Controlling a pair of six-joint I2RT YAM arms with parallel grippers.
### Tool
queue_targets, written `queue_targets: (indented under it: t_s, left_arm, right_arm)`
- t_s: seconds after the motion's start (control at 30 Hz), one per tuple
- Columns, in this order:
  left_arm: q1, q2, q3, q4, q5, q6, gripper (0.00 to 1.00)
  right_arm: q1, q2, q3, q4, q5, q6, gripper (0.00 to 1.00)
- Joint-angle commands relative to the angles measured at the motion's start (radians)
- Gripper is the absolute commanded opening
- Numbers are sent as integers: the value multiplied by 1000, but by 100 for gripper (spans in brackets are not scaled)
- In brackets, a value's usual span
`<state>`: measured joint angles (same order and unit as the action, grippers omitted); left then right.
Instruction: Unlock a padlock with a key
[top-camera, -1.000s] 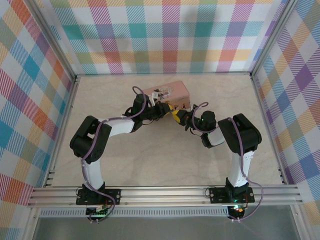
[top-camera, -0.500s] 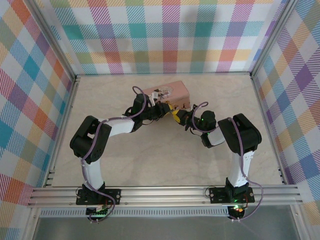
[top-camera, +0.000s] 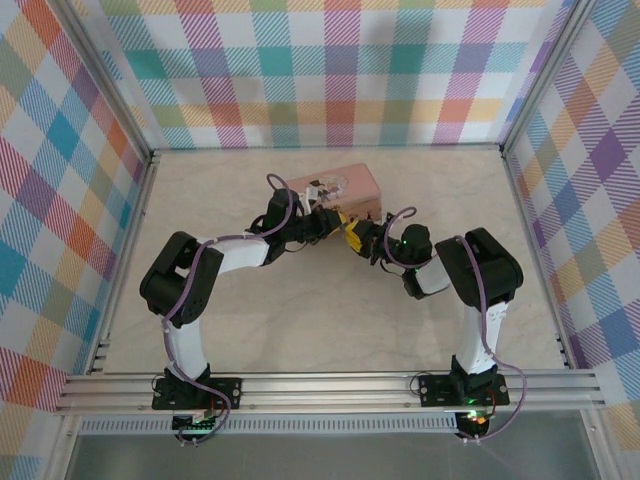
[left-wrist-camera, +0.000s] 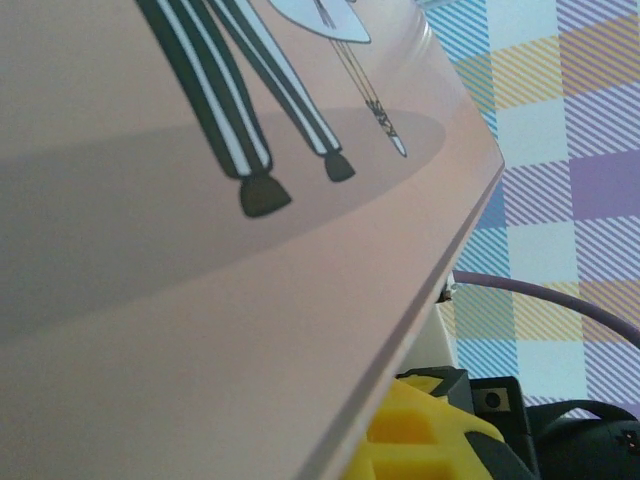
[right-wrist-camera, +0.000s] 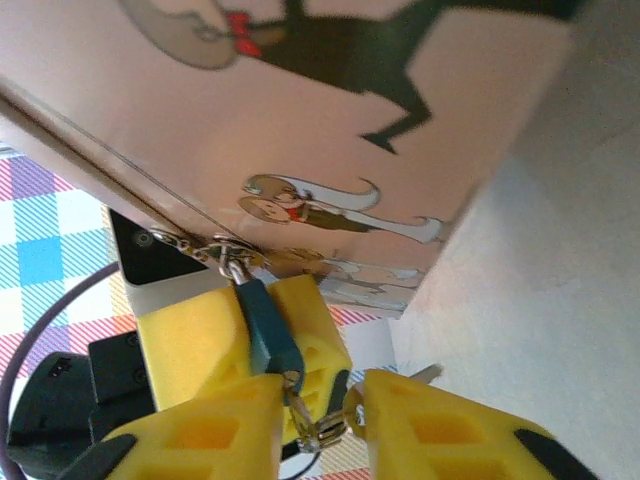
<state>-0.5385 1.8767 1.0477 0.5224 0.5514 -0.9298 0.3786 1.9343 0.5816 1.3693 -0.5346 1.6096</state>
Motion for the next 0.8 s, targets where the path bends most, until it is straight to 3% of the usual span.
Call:
queue_targets:
  t_s: [0.0, 0.2, 0.47, 0.57, 0.77]
  left_arm:
    - [-17, -39, -9, 19, 138, 10, 0]
    - [-5, -37, -1, 15, 140, 11, 0]
    - [5, -38, -1, 1, 142, 18, 0]
    - [5, -36, -3, 0, 141, 17, 0]
    - [5, -39, -6, -2, 145, 14, 0]
  right_arm:
    - [-19, -28, -27, 37, 45, -29, 33]
    - [-46, -46, -115, 37, 19, -66, 40]
    - [-81, -96, -231, -1, -18, -157, 42]
    - [-80, -165, -235, -151, -38, -254, 42]
    - [-61, -428, -169, -674, -5, -542, 42]
